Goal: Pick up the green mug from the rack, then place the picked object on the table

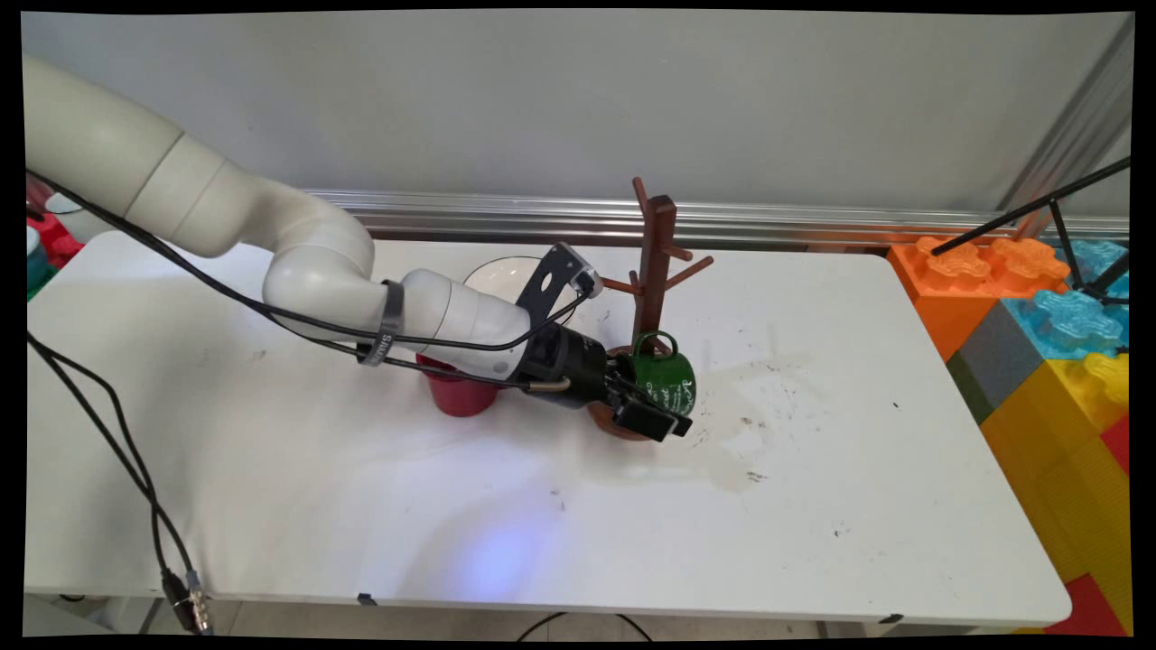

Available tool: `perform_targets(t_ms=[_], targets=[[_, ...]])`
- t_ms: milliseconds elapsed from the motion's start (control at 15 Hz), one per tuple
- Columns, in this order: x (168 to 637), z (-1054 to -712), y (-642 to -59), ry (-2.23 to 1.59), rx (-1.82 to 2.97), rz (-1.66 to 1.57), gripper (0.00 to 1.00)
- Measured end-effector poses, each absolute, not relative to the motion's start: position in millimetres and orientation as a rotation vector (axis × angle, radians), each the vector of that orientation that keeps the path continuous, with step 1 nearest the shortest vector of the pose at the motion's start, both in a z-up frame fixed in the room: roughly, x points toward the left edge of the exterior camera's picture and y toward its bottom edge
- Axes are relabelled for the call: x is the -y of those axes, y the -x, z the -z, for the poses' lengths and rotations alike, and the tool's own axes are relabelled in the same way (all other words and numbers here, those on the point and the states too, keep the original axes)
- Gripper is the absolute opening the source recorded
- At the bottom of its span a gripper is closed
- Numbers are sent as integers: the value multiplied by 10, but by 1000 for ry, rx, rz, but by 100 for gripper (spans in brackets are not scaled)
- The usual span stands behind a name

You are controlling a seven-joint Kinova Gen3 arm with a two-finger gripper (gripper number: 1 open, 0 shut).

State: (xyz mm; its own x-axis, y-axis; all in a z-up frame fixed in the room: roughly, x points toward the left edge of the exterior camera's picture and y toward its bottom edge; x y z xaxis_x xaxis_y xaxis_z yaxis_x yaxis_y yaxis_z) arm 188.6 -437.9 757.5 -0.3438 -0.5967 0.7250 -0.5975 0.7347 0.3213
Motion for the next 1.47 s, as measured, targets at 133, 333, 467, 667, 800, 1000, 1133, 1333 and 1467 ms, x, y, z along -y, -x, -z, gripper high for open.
perform_targets(t_ms=[133,333,467,667,800,1000,1133,1333,1467], targets=[[4381,-7548,-1870,-908,2025,2,100],[4383,-7500,-1859,-920,2015,7,100],[4388,-7471,-1851,-929,2007,9,100],[4408,-7436,-1838,-947,1995,9,100],[4419,-7421,-1828,-957,1984,10,0],[4423,-7406,-1815,-964,1971,14,0],[4418,-7402,-1811,-968,1964,18,0],[4400,-7411,-1799,-968,1955,26,0],[4384,-7429,-1794,-967,1948,29,0]])
